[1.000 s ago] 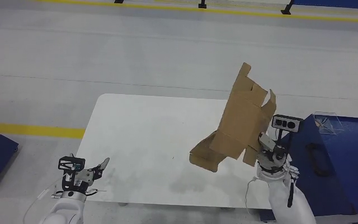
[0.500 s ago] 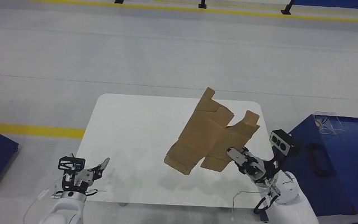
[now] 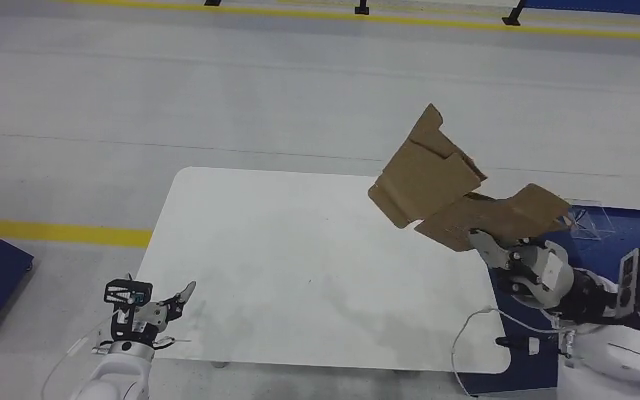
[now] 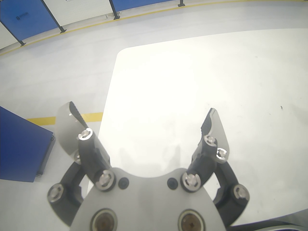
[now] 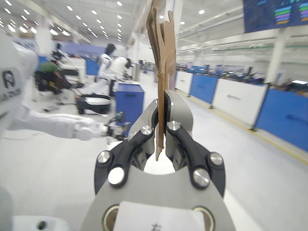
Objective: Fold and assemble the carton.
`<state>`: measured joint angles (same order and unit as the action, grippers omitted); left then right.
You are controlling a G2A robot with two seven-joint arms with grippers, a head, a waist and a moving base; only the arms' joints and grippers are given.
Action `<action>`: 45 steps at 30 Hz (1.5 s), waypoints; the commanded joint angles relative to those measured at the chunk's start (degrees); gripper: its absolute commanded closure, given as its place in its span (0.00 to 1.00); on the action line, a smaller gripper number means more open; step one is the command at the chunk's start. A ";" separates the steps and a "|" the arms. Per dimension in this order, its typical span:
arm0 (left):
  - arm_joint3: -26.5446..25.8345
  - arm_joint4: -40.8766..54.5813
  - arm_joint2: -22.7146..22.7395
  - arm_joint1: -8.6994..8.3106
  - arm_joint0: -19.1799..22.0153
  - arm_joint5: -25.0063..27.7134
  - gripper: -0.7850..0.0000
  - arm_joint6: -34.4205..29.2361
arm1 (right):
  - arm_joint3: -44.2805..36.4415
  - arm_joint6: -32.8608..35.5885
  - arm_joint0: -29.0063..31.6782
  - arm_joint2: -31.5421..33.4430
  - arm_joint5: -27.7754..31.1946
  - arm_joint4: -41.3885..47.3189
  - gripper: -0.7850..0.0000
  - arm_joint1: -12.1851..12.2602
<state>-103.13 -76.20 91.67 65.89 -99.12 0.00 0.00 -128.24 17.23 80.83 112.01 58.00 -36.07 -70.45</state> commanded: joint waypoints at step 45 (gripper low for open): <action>0.00 0.00 0.00 0.00 0.00 0.00 0.00 0.00 | 4.84 -53.05 9.82 -13.89 0.00 -25.18 1.00 5.07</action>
<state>-103.13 -76.20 91.67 65.89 -99.12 0.00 0.00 -124.44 -39.70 90.76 102.27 58.24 -68.98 -65.99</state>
